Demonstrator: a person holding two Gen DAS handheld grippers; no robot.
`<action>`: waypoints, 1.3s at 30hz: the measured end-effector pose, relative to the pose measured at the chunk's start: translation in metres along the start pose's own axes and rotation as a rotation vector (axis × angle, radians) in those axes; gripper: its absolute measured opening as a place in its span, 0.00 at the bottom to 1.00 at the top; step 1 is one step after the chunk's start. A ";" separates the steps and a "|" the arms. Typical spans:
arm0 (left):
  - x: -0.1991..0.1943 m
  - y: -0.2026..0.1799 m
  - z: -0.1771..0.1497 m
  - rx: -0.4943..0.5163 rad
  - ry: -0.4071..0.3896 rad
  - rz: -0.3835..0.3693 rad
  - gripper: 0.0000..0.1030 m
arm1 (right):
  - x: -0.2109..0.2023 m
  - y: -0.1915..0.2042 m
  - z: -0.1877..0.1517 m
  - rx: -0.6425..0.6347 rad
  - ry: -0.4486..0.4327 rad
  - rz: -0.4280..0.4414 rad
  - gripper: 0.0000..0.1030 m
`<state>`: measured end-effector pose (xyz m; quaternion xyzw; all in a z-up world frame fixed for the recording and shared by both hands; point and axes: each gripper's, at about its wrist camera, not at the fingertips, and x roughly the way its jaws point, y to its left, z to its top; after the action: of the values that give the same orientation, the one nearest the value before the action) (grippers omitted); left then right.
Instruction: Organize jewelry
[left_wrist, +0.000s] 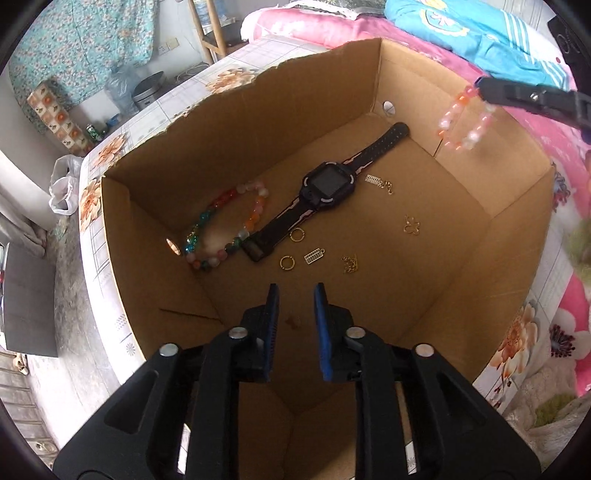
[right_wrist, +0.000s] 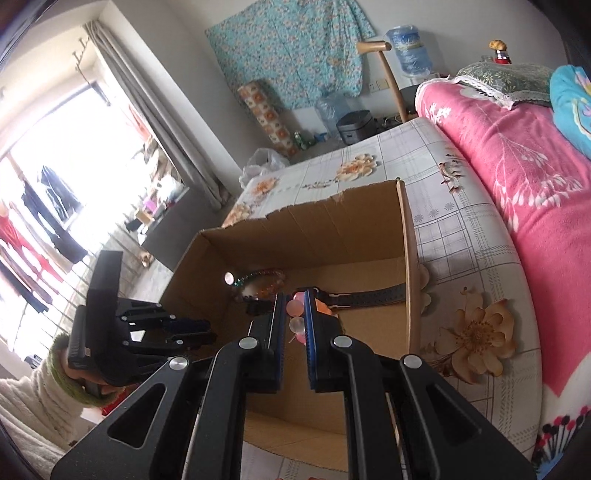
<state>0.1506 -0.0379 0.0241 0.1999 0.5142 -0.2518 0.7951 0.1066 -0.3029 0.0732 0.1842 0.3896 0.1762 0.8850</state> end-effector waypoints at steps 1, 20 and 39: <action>-0.002 0.001 0.001 -0.008 -0.006 -0.007 0.22 | 0.000 0.001 0.001 -0.007 0.006 -0.008 0.10; -0.097 0.015 -0.061 -0.307 -0.409 0.057 0.76 | 0.044 0.033 -0.003 -0.349 0.292 -0.364 0.22; -0.119 0.002 -0.094 -0.499 -0.406 0.235 0.92 | -0.073 0.072 -0.068 -0.074 -0.048 -0.259 0.68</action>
<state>0.0435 0.0408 0.0968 0.0028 0.3648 -0.0593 0.9292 -0.0031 -0.2604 0.1097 0.1040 0.3822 0.0705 0.9155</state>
